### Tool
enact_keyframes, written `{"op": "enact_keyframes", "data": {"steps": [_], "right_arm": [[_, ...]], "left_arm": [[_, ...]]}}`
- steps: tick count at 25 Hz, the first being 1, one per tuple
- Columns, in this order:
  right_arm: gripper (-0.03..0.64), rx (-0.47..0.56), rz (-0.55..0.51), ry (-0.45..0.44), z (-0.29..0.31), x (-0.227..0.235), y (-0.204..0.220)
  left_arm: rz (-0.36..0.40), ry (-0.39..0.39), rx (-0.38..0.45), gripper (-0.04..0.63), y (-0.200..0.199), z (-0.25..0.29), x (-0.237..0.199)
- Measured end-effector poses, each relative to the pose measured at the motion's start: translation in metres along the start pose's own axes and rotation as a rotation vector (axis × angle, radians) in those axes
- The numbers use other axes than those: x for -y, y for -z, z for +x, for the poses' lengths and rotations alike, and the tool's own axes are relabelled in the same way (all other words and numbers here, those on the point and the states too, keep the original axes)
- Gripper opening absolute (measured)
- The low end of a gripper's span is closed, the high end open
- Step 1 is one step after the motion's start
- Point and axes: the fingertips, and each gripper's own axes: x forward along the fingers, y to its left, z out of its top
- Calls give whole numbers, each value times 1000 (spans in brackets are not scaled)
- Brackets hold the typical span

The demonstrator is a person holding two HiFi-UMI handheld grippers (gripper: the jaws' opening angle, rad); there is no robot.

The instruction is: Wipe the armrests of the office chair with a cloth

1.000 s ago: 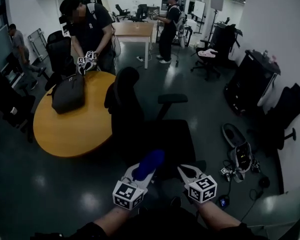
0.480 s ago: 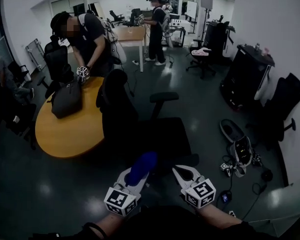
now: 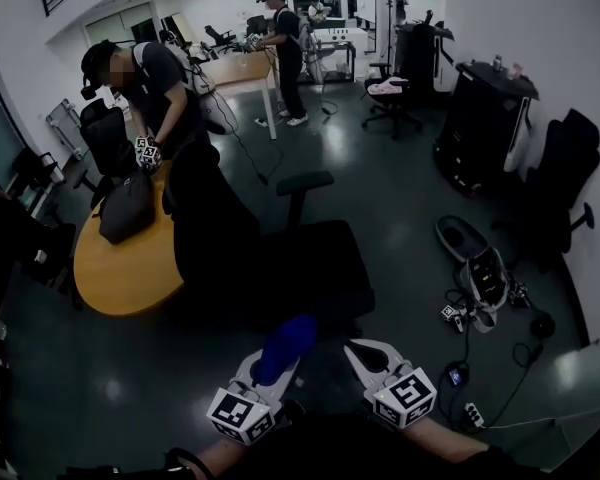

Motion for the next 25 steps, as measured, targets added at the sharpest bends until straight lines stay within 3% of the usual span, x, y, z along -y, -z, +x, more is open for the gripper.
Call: {"op": "enact_keyframes", "data": {"steps": [8,17,25], "right_arm": [[3,18,19,40,-27,10,2],[3,44,2,94,-20,8,-11],[3,28,7,42,-4,-5,-9]], "left_arm": [[21,83,-8,120,-1,12,41],[34,137,5,120,-8,11,32],[53,135,5,120,-11,11,24]]}}
